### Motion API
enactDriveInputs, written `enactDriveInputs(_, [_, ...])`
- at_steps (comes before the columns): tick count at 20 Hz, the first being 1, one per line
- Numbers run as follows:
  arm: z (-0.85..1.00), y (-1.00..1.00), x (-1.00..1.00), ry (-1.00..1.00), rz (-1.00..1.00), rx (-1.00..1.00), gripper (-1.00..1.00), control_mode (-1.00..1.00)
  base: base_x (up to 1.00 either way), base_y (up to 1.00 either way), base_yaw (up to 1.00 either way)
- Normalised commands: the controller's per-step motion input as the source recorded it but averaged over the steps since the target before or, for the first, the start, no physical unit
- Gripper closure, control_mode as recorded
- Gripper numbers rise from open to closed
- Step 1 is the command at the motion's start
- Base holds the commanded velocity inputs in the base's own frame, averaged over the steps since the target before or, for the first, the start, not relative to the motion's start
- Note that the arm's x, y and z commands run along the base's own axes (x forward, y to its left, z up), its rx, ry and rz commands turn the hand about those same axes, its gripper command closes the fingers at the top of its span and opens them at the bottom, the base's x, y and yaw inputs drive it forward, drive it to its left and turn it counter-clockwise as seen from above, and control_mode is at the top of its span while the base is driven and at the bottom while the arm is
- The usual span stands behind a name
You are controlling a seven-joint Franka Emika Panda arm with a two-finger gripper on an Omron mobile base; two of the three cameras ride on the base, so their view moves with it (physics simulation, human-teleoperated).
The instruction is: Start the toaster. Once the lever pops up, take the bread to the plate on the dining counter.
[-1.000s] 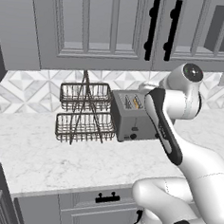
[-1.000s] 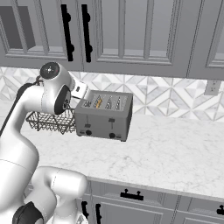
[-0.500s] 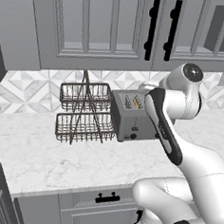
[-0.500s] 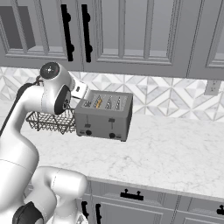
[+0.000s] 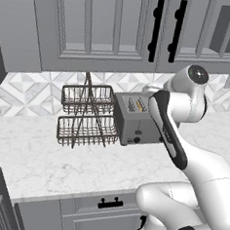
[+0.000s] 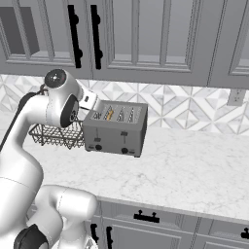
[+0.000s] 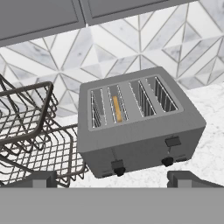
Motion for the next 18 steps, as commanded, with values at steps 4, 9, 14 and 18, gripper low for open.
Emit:
enactDriveInputs(4, [0.0, 0.0, 0.0, 0.0, 0.0, 0.0, -1.0, -1.0, 0.0, 0.0, 0.0])
enactDriveInputs(9, [0.0, 0.0, 0.0, 0.0, 0.0, 0.0, -1.0, -1.0, 0.0, 0.0, 0.0])
enactDriveInputs(14, [0.0, 0.0, 0.0, 0.0, 0.0, 0.0, -1.0, -1.0, 0.0, 0.0, 0.0])
enactDriveInputs(18, [0.0, 0.0, 0.0, 0.0, 0.0, 0.0, -1.0, -1.0, 0.0, 0.0, 0.0])
